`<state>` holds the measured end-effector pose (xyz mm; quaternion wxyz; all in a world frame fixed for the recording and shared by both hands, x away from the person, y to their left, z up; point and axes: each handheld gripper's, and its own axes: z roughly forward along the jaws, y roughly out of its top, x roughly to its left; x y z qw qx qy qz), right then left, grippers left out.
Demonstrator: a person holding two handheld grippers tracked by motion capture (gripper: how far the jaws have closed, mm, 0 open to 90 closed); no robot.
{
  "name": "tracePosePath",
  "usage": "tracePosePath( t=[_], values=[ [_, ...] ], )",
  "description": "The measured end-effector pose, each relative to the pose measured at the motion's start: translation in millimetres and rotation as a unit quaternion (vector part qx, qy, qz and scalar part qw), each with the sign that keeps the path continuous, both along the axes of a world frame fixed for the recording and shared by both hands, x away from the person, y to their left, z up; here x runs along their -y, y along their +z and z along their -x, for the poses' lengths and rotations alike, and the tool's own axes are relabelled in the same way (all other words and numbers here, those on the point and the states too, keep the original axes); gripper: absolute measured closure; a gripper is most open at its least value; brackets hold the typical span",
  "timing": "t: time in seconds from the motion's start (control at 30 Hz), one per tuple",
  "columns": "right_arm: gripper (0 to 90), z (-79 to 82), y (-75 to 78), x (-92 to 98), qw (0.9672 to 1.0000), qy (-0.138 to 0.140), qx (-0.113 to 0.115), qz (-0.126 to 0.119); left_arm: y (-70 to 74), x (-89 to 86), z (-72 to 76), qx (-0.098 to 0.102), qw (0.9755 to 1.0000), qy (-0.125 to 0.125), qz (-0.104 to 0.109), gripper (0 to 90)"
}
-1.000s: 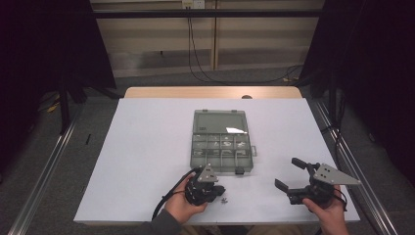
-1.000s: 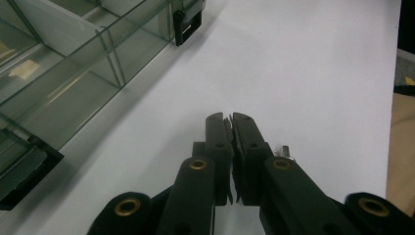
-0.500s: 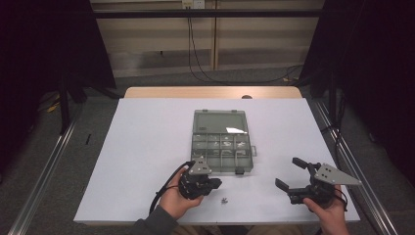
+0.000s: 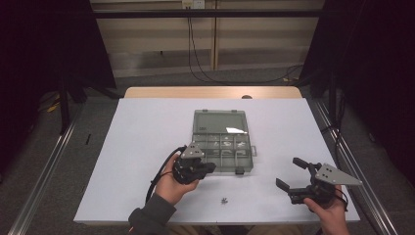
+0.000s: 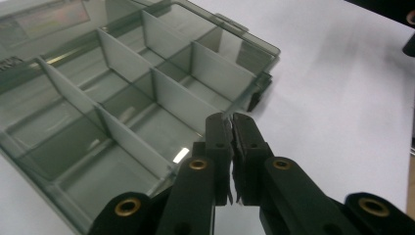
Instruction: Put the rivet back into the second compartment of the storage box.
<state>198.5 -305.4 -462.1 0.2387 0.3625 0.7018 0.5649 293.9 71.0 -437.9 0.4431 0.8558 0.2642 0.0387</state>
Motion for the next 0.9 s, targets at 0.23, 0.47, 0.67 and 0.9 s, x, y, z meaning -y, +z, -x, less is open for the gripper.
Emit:
tracePosePath(
  t=[0.23,0.47,0.67,0.9],
  values=[
    [2.6,-0.3,-0.1,0.2,1.0000,0.000,0.000,0.000,7.2,0.9,-12.3,0.003,0.9999,0.016,-0.002,86.8],
    [2.5,-0.1,0.1,0.2,1.0000,0.000,0.001,-0.001,7.6,5.1,-25.2,0.001,0.9995,0.031,0.000,86.7],
    [2.5,-0.2,0.1,0.5,1.0000,-0.001,0.001,-0.002,9.5,6.9,-40.6,0.002,0.9985,0.054,-0.006,86.7],
    [2.5,-0.1,0.2,0.8,1.0000,-0.002,0.002,-0.002,10.4,11.4,-56.1,0.003,0.9970,0.076,-0.016,86.7]
  ],
)
